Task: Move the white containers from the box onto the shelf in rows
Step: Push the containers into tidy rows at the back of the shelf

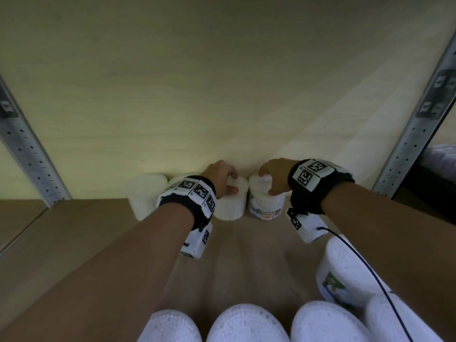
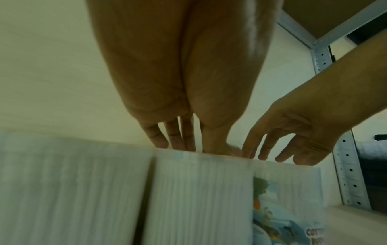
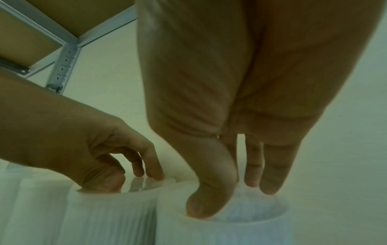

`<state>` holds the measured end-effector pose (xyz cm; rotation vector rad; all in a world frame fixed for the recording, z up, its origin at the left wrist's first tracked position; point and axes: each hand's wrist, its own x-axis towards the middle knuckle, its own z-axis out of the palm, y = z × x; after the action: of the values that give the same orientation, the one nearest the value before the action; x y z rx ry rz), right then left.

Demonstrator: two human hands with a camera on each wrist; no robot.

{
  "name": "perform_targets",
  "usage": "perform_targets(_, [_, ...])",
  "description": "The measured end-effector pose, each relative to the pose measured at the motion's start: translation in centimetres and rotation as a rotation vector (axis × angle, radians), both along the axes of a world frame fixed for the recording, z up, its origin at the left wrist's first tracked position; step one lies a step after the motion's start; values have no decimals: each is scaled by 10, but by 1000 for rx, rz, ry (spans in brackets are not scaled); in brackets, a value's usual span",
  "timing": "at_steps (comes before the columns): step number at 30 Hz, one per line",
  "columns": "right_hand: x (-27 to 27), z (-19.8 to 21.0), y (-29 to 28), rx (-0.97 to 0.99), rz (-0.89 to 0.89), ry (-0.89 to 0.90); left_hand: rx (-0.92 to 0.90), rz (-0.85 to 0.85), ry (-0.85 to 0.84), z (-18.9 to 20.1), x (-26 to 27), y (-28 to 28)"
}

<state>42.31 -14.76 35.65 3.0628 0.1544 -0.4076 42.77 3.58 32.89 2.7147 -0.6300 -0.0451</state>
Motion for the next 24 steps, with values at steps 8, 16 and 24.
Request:
perform_targets(8, [-2,0,-6,9,35,-35,32,-13,9,3,-2,0])
perform_targets(16, [2,-4,-2,19,36,-60,143,-97,46,14,-1,-1])
perform_targets(24, [6,-7,-7,31,40,-63,127,-127,104,24,2,-3])
